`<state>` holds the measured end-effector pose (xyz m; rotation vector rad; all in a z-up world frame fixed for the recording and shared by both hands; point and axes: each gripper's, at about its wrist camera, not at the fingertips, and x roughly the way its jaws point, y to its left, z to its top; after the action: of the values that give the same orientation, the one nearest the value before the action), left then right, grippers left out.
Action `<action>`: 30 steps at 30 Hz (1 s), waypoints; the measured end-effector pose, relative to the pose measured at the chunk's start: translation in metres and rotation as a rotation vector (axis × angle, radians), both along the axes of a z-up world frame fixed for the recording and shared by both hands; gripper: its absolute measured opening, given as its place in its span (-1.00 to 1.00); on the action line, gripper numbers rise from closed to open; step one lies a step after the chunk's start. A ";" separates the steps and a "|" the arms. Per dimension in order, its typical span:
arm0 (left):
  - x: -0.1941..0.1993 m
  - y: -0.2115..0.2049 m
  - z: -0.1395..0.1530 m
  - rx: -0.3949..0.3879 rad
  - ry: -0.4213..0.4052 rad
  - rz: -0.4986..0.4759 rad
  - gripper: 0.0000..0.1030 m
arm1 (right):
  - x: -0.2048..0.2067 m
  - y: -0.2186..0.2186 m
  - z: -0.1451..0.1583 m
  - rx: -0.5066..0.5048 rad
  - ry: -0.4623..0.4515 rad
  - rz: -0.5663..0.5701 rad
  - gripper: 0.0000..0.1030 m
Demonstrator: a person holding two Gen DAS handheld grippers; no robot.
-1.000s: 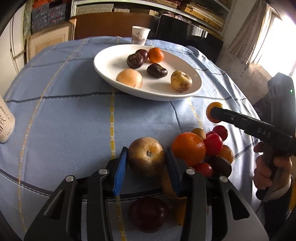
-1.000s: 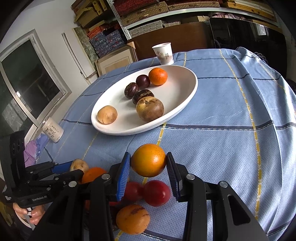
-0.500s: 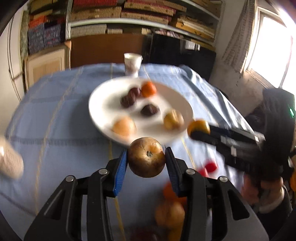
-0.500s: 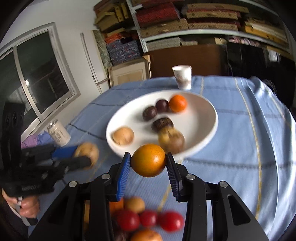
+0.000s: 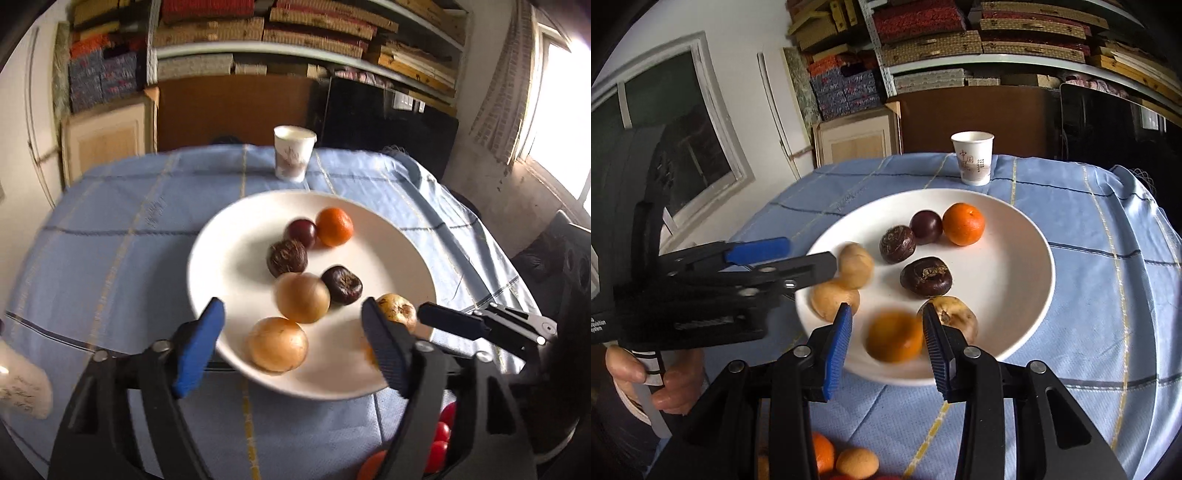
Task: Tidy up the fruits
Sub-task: 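Carry both fruits onto the white plate and open both tools, then grasp a red tomato with the right tool while the left tool grasps a dark red plum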
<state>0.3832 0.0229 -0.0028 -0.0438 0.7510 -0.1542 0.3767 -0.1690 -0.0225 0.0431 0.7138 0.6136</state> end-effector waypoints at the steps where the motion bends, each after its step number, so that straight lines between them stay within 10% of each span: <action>1: -0.007 0.001 0.007 0.008 -0.023 0.017 0.57 | -0.001 -0.001 0.003 0.010 -0.004 0.001 -0.20; 8: -0.057 0.012 0.022 -0.019 -0.083 0.070 0.73 | -0.010 -0.013 0.015 0.041 -0.032 -0.016 -0.10; 18: -0.106 0.031 -0.029 0.078 -0.007 0.154 0.77 | -0.045 -0.057 -0.019 -0.011 0.064 -0.057 -0.12; 30: -0.111 0.060 -0.030 -0.103 0.051 0.174 0.87 | -0.057 -0.077 -0.043 -0.001 0.208 -0.038 -0.41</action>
<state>0.2725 0.0826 -0.0333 -0.2114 0.7861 -0.0265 0.3199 -0.2459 -0.0653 0.1203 0.9125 0.5771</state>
